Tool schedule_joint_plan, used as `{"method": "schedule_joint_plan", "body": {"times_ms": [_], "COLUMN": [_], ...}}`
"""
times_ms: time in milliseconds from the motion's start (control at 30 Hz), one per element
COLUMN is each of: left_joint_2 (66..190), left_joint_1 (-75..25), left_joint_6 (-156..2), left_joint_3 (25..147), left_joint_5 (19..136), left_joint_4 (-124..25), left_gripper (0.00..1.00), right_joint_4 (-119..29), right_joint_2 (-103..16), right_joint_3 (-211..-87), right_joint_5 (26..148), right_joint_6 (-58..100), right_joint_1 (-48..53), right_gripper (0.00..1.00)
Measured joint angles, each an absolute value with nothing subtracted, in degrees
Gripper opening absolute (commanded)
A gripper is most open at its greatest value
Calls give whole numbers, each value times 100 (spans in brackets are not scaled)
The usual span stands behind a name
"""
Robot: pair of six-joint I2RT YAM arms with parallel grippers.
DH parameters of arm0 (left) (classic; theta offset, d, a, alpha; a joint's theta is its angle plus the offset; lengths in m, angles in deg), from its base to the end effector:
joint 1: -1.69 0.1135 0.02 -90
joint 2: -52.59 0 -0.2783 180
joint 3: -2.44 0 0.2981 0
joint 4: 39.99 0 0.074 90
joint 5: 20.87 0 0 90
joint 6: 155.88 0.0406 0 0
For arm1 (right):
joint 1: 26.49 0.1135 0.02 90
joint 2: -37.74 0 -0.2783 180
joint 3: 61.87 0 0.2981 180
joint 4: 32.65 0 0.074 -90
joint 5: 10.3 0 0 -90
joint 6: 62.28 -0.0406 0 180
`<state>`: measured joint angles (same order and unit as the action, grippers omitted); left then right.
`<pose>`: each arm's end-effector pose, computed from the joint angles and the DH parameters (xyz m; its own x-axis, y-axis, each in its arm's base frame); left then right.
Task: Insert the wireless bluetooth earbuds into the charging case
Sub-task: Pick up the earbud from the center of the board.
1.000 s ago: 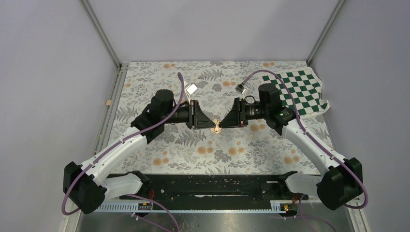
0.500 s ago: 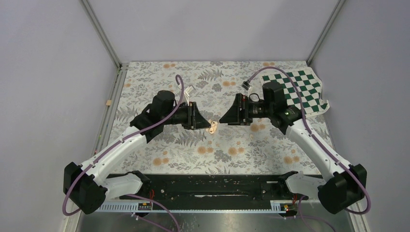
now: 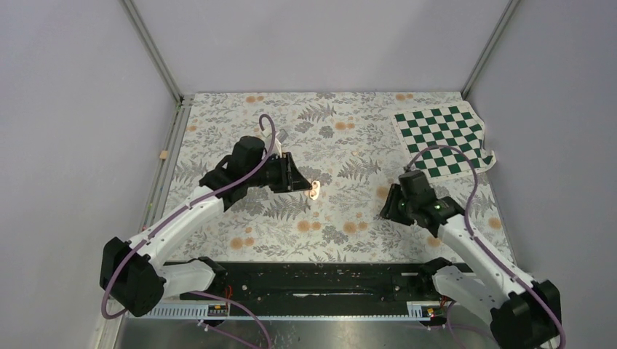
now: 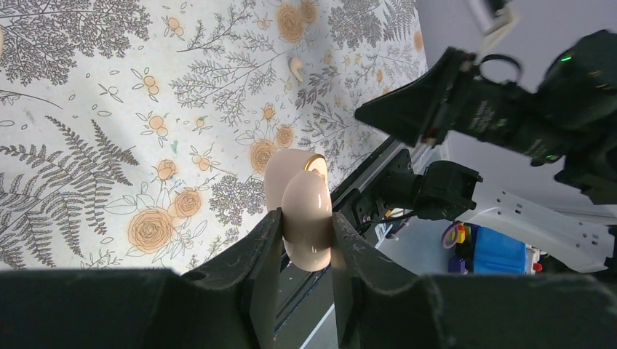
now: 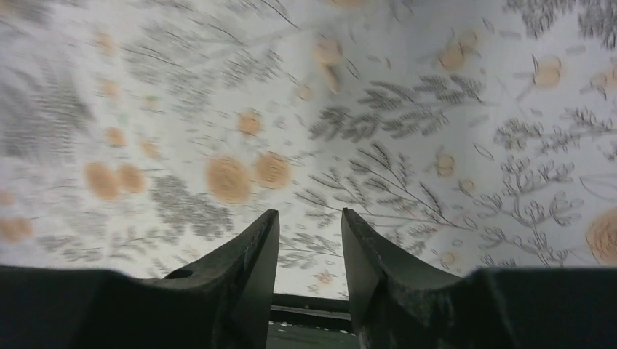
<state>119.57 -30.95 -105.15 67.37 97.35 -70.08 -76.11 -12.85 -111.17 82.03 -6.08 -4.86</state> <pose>0.2440 -0.1791 0.3006 -0.8610 -0.1108 -0.4963 0.3454 0.5889 -0.7307 0.2064 0.0836 0.2412 -0.7636 0.2951 -0.5742 0.0357 0.9073 0.4189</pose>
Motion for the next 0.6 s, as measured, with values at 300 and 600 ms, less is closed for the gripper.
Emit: {"method": "schedule_joint_plan", "body": {"times_ms": [300, 600], "left_joint_2": [12290, 12296], "left_joint_1": [-3080, -3080], "left_joint_6": [-10517, -10469], "left_joint_3": [6733, 6772], "left_joint_5": [9926, 10048], "left_joint_4": [-6995, -7002], "left_gripper": [15, 15], "right_joint_4": [-7672, -6899], "right_joint_2": [-3033, -4183], "right_joint_3": [-11449, -11834], "right_joint_5": [6767, 6778], "right_joint_6": [-713, -912], "right_joint_1": [227, -186], "right_gripper": [46, 46]}}
